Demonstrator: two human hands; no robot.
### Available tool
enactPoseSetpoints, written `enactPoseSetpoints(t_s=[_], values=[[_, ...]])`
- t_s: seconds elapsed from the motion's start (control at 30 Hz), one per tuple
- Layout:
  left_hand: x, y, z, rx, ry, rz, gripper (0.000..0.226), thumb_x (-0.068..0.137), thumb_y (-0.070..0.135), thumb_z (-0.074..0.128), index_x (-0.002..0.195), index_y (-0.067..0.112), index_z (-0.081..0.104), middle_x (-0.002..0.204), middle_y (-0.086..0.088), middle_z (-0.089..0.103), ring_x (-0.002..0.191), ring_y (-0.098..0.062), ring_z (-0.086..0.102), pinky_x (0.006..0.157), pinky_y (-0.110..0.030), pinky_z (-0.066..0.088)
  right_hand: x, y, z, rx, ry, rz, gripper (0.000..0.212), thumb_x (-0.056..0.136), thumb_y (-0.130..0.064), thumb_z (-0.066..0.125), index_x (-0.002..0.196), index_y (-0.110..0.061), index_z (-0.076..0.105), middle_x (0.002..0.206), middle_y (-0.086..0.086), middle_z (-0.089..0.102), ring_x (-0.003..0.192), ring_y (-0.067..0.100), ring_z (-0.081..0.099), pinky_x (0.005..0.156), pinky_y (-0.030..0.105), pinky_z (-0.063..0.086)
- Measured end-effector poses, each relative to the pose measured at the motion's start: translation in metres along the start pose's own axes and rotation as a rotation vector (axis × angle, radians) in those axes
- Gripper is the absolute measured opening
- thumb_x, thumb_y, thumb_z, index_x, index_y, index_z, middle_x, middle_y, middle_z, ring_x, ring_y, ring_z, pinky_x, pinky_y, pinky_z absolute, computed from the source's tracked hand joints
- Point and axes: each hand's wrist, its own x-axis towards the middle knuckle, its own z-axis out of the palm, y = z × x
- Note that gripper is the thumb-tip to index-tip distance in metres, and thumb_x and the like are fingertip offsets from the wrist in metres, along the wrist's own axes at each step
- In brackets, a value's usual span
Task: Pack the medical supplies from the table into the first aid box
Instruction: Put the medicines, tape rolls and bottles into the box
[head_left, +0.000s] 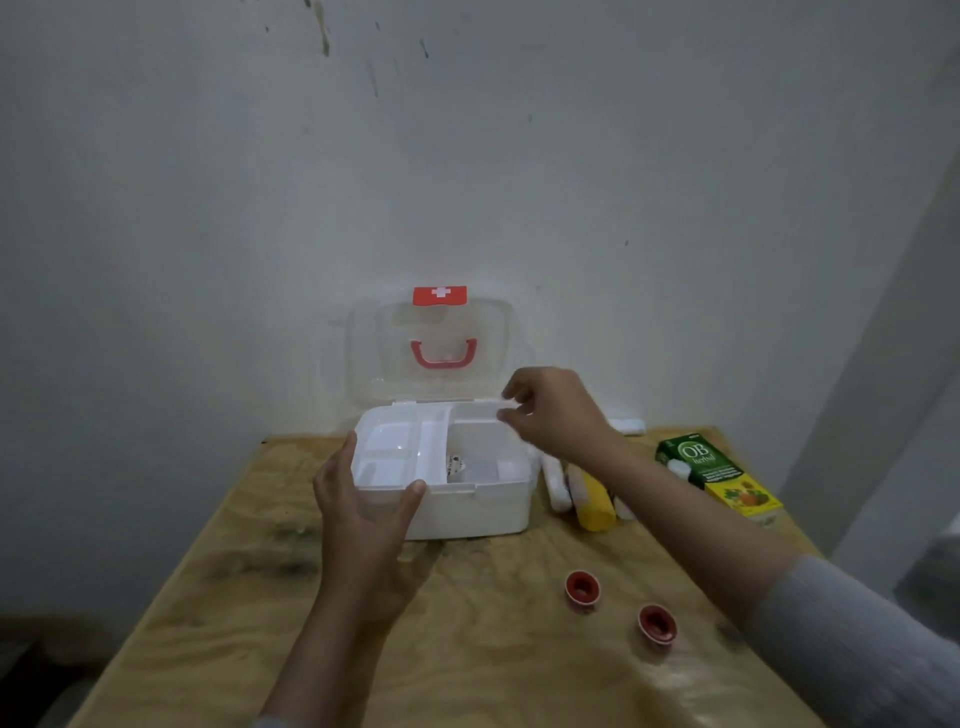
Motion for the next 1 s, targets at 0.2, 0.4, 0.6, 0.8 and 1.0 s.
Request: enactPoseSetpoints(t_s=[0.2, 0.4, 0.6, 0.8, 1.0], values=[[-0.002, -0.006, 0.001, 0.011, 0.000, 0.004, 0.087, 0.071, 0.037, 0.076, 0.140, 0.039, 0.023, 0.145, 0.001, 0.023, 0.129, -0.023, 0.034, 0.099, -0.047, 0.045, -0.060, 0.078, -0.077, -0.193, 0.072, 0.199, 0.026, 0.080, -0.034, 0.072, 0.099, -0.017, 0.068, 0.102, 0.003, 0.067, 0.091, 0.019, 0.064, 0.074, 0.030, 0.049], [0.001, -0.006, 0.000, 0.026, 0.003, -0.009, 0.086, 0.072, 0.040, 0.075, 0.139, 0.042, 0.022, 0.144, 0.001, 0.024, 0.129, -0.027, 0.036, 0.097, -0.052, 0.046, -0.116, 0.152, -0.111, -0.339, -0.062, 0.501, 0.038, 0.072, -0.045, 0.076, 0.103, -0.025, 0.067, 0.112, 0.011, 0.063, 0.099, 0.026, 0.061, 0.072, 0.033, 0.047], [0.000, -0.005, 0.001, 0.022, -0.006, -0.002, 0.086, 0.072, 0.038, 0.075, 0.140, 0.039, 0.022, 0.146, -0.003, 0.022, 0.131, -0.029, 0.034, 0.099, -0.052, 0.044, -0.142, 0.171, -0.089, -0.198, -0.053, 0.593, 0.036, 0.071, -0.042, 0.078, 0.101, -0.024, 0.068, 0.107, 0.006, 0.062, 0.091, 0.019, 0.058, 0.070, 0.027, 0.040], [-0.002, -0.001, 0.001, 0.004, 0.001, 0.000, 0.086, 0.073, 0.033, 0.076, 0.142, 0.034, 0.025, 0.146, -0.005, 0.023, 0.132, -0.027, 0.034, 0.103, -0.047, 0.040, -0.149, 0.173, -0.077, -0.092, 0.161, 0.582, 0.023, 0.071, -0.032, 0.079, 0.084, -0.024, 0.060, 0.089, 0.007, 0.069, 0.075, 0.020, 0.059, 0.061, 0.028, 0.041], [-0.001, 0.002, 0.002, 0.004, 0.003, -0.016, 0.086, 0.073, 0.031, 0.076, 0.142, 0.033, 0.025, 0.146, -0.004, 0.023, 0.131, -0.027, 0.034, 0.102, -0.047, 0.041, -0.141, 0.135, -0.107, 0.034, 0.425, 0.402, 0.020, 0.072, -0.014, 0.078, 0.090, -0.018, 0.069, 0.096, 0.013, 0.069, 0.084, 0.026, 0.066, 0.072, 0.029, 0.048]])
